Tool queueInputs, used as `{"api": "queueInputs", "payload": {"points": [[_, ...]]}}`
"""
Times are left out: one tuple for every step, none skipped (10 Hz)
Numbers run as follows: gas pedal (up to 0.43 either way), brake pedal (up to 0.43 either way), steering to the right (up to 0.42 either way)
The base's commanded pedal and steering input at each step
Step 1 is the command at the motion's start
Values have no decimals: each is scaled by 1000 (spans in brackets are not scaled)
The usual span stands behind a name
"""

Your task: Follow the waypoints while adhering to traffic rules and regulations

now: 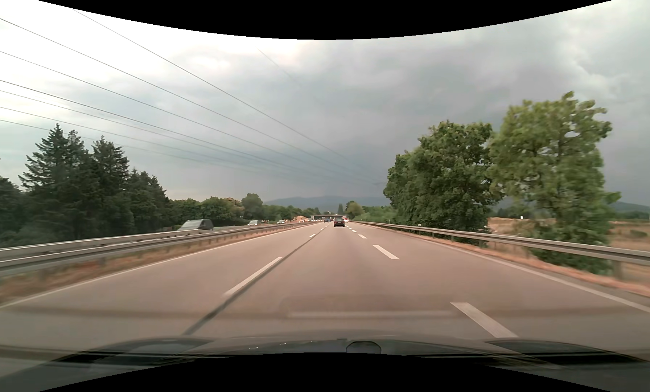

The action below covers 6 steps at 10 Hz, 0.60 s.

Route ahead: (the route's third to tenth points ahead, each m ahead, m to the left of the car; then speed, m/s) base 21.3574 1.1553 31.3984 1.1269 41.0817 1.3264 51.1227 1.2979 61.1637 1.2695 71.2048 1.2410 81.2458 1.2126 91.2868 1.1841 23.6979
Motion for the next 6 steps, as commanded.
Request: {"api": "queueInputs", "payload": {"points": [[138,0,0],[138,0,0],[138,0,0],[138,0,0],[138,0,0],[138,0,0]]}}
